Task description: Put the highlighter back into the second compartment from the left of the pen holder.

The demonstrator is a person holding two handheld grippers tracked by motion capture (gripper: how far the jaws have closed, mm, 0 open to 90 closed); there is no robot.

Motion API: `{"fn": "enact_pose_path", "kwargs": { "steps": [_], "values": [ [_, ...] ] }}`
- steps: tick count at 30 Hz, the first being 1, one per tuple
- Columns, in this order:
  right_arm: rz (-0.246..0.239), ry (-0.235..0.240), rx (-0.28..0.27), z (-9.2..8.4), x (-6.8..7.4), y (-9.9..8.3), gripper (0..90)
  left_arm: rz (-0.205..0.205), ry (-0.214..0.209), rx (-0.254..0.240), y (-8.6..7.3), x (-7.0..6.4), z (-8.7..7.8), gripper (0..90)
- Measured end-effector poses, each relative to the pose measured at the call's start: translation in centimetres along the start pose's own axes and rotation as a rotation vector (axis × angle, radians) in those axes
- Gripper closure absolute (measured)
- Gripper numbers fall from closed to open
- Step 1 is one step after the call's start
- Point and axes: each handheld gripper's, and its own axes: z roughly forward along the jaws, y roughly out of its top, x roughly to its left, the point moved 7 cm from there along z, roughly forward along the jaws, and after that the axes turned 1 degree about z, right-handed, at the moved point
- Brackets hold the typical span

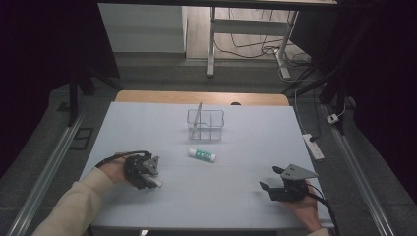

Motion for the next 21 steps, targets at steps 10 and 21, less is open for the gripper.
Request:
{"fn": "enact_pose_path", "kwargs": {
  "steps": [10, 21],
  "values": [
    [0.003, 0.002, -0.003, -0.06, -0.02, 0.03, 23.1, 0.067, -0.035, -0.017, 0.07, -0.52, 0.05, 75.9],
    [0.0, 0.002, -0.001, -0.12, -0.01, 0.04, 23.1, 0.08, -0.029, -0.029, -0.02, -0.57, 0.0, 78.4]
  ]
}}
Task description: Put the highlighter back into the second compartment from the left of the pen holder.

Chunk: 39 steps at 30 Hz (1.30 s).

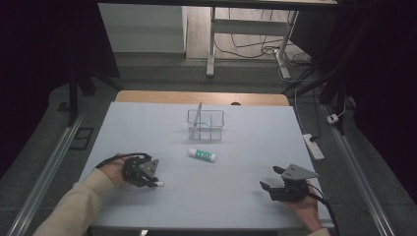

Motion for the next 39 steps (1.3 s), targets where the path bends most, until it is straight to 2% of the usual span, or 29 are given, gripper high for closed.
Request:
{"fn": "enact_pose_path", "kwargs": {
  "steps": [3, 10, 14, 21, 25, 29, 39],
  "values": [
    [0.0, -0.001, 0.001, 0.0, 0.0, 0.0, 23.1, -0.014, 0.014, -0.006, 0.1, 0.2, -0.2, 78.5],
    [0.001, -0.002, 0.0, 0.0, 0.0, 0.0, 23.1, -0.064, 0.051, -0.078, 0.7, 0.9, -1.5, 78.5],
    [0.0, -0.006, -0.004, -0.1, -0.1, 0.1, 23.1, -0.106, 0.065, -0.12, 1.1, 1.2, -2.3, 78.5],
    [0.003, -0.004, -0.007, 0.0, -0.1, 0.1, 23.1, -0.193, 0.108, -0.156, 1.2, 2.2, -3.4, 78.6],
    [0.002, -0.004, -0.008, 0.0, -0.1, 0.1, 23.1, -0.245, 0.145, -0.169, 1.4, 3.0, -4.2, 78.6],
    [0.003, -0.004, -0.007, 0.0, -0.1, 0.1, 23.1, -0.29, 0.178, -0.208, 1.6, 3.5, -5.1, 78.6],
    [0.006, -0.005, -0.004, 0.0, -0.1, 0.0, 23.1, -0.345, 0.221, -0.278, 2.4, 4.3, -6.4, 78.5]
  ]
}}
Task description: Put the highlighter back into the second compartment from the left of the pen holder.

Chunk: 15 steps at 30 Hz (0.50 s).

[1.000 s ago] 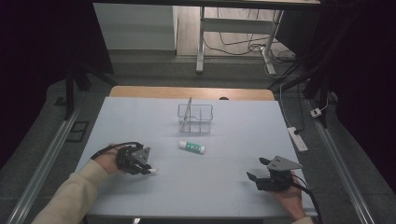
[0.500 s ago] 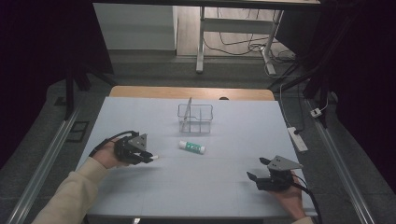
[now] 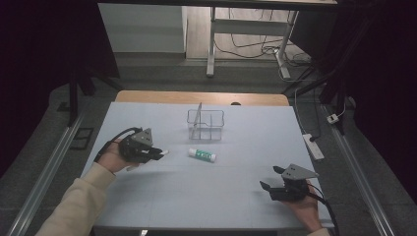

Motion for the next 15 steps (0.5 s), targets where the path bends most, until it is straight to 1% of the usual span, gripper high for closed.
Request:
{"fn": "enact_pose_path", "kwargs": {
  "steps": [3, 5, 8, 10, 11, 14, 15],
  "values": [
    [-0.005, -0.001, 0.002, -0.1, -0.1, 0.0, 23.1, -0.025, 0.008, -0.018, 0.2, 0.3, -0.1, 78.5],
    [-0.004, -0.002, 0.001, -0.1, -0.1, 0.0, 23.1, -0.051, 0.019, -0.022, 0.3, 0.5, -0.2, 78.5],
    [-0.002, -0.004, -0.007, -0.1, -0.1, 0.1, 23.2, -0.078, 0.034, -0.036, 0.5, 0.7, -0.4, 78.5],
    [-0.003, -0.014, -0.005, -0.2, -0.1, 0.1, 23.1, -0.097, 0.04, -0.056, 0.7, 0.8, -0.4, 78.5],
    [-0.001, -0.005, -0.009, -0.1, -0.1, 0.1, 23.1, -0.103, 0.046, -0.063, 0.8, 0.8, -0.5, 78.5],
    [-0.004, -0.005, -0.007, -0.1, -0.1, 0.1, 23.1, -0.12, 0.056, -0.098, 1.2, 1.0, -0.7, 78.5],
    [-0.004, -0.005, -0.006, -0.1, -0.1, 0.1, 23.2, -0.126, 0.068, -0.108, 1.3, 1.1, -0.8, 78.5]
  ]
}}
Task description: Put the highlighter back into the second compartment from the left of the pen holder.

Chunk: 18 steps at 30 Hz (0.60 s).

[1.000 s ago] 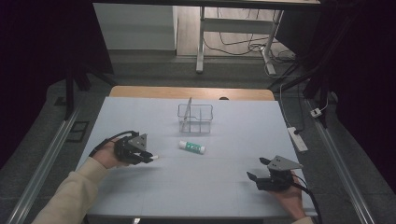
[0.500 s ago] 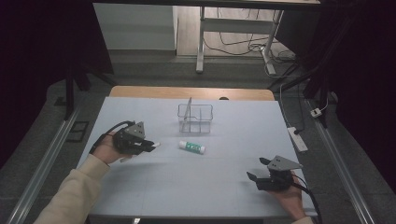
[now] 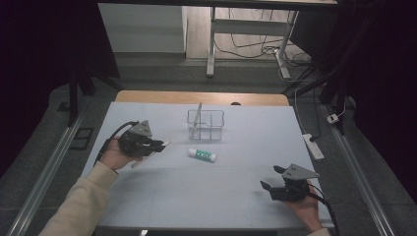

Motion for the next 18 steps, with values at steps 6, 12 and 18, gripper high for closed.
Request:
{"fn": "enact_pose_path", "kwargs": {
  "steps": [6, 12, 18],
  "values": [
    [0.001, -0.001, -0.001, 0.0, 0.0, 0.0, 23.1, -0.038, 0.035, -0.057, 0.6, 0.4, -0.5, 78.5],
    [0.002, 0.0, -0.002, 0.0, 0.0, 0.0, 23.1, -0.043, 0.071, -0.09, 1.1, 0.6, -0.8, 78.5],
    [0.001, -0.001, -0.002, -0.1, 0.0, 0.1, 23.2, -0.063, 0.089, -0.146, 1.8, 0.8, -1.0, 78.5]
  ]
}}
